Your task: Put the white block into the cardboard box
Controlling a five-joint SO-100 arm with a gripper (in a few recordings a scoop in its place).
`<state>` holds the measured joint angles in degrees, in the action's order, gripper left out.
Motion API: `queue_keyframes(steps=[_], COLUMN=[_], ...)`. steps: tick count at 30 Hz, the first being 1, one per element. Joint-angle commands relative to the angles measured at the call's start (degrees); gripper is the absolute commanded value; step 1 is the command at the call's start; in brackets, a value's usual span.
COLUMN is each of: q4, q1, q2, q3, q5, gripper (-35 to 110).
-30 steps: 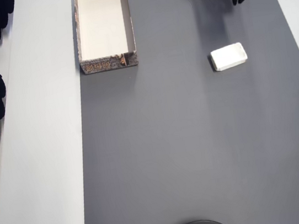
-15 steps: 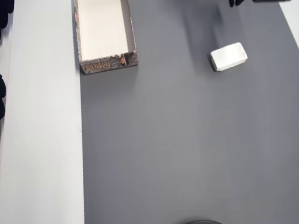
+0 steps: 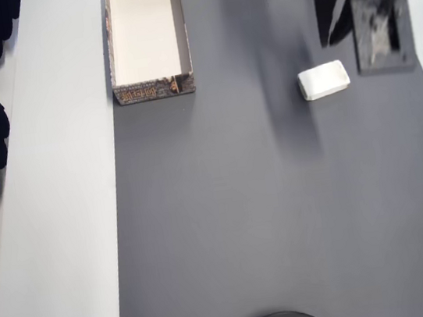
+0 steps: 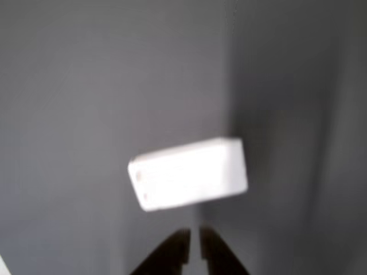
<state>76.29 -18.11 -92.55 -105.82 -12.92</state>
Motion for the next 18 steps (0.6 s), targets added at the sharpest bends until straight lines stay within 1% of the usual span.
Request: queue_keyframes(steps=[1,9,14,18], q4=[0.00,0.44,6.06,6.33], q1=[-0.44,-0.53,-1.23,-1.14], q2=[2.64,3.52,4.39,5.89], q3=[7.65,7.65,8.17,9.40], q5=[-1.32,-3.08,-3.34,-4.13], gripper=[-2,-2,-2,-2])
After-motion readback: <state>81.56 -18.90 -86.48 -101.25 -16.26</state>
